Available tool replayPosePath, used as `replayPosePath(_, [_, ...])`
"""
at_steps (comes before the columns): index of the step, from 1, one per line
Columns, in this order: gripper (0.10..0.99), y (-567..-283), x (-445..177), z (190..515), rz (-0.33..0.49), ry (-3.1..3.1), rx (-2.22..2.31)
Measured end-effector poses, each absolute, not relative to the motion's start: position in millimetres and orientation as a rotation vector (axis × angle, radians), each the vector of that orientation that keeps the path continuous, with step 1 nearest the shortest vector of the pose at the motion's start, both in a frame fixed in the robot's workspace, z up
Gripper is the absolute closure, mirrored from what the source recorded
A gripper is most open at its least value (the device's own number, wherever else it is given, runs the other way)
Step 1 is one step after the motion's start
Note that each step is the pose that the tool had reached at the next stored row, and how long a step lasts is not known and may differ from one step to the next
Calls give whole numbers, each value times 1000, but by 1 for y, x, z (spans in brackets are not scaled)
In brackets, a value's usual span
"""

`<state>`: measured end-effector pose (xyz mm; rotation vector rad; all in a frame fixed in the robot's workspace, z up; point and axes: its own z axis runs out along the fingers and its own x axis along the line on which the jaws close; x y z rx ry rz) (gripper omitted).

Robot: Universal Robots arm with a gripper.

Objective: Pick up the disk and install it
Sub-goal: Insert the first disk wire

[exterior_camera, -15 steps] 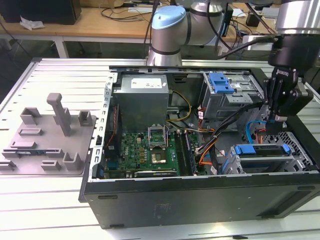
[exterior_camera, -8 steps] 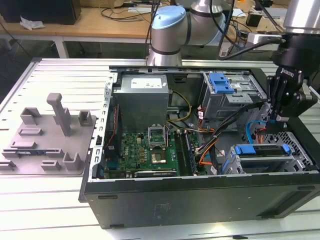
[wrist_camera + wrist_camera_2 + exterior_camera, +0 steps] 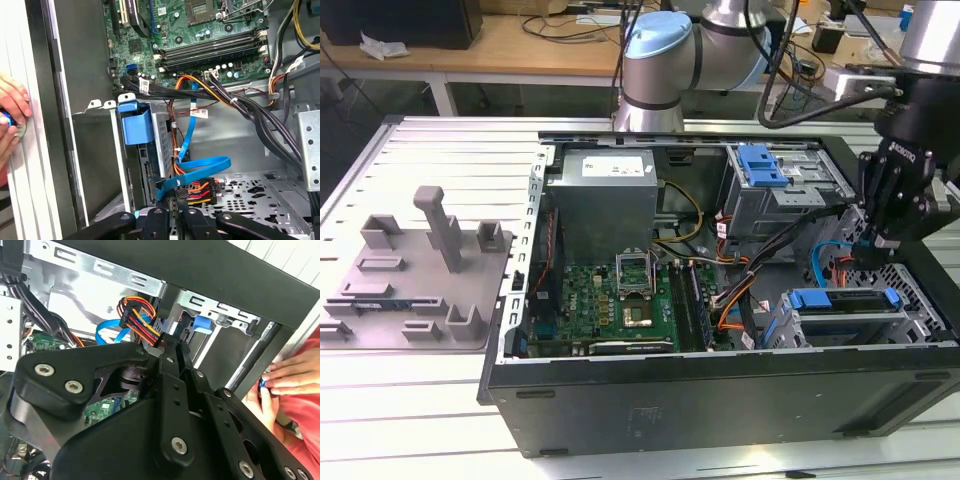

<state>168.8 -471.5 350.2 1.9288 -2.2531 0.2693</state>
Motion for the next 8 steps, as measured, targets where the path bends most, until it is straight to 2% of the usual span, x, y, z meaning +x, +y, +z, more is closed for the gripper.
replayPosePath(8, [918,-492,169,351,176,-2300,1970])
